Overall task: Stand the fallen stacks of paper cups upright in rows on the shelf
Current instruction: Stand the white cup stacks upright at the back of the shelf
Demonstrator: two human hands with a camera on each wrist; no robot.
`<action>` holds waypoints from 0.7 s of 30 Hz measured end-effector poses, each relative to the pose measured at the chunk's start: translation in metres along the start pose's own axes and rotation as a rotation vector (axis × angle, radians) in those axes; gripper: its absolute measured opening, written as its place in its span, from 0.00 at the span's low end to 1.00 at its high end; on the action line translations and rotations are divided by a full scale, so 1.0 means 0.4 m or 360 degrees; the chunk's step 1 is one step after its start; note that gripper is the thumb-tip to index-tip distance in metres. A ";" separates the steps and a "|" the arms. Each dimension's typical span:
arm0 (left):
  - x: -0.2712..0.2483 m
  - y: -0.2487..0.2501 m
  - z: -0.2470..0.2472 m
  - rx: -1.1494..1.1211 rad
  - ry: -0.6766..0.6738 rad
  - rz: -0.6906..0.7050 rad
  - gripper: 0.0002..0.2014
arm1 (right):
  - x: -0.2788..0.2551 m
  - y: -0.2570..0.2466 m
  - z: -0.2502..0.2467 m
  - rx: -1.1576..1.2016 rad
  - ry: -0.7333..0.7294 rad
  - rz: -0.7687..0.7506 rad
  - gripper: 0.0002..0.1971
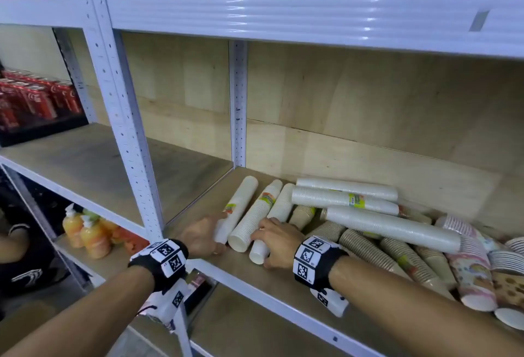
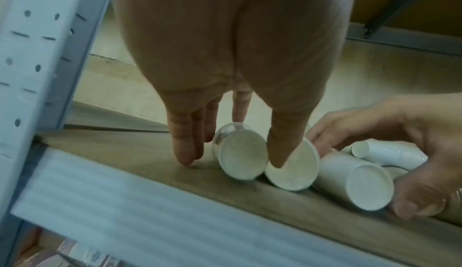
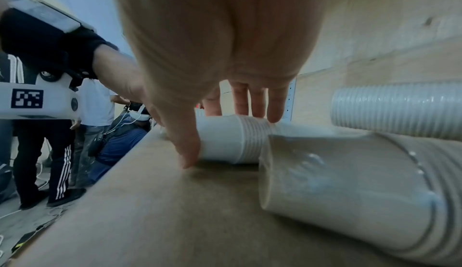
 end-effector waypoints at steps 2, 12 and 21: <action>-0.007 0.002 0.001 -0.0013 0.0039 -0.0010 0.44 | -0.003 -0.006 -0.005 -0.0029 0.0027 -0.0001 0.25; -0.021 0.026 -0.025 -0.0022 0.0110 -0.0041 0.41 | -0.001 -0.005 -0.019 -0.0023 0.0124 -0.0060 0.22; -0.026 0.095 -0.129 0.0007 0.0339 0.0135 0.34 | 0.011 0.009 -0.131 0.0354 0.0477 -0.0036 0.20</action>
Point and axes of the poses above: each hand's wrist, its own x-axis towards the middle knuckle, its own z-axis out of the palm, y = z × x, the point moved 1 cm from there along x, towards the middle knuckle, and after that the axes turned 2 degrees about z, right-handed, at the moved point
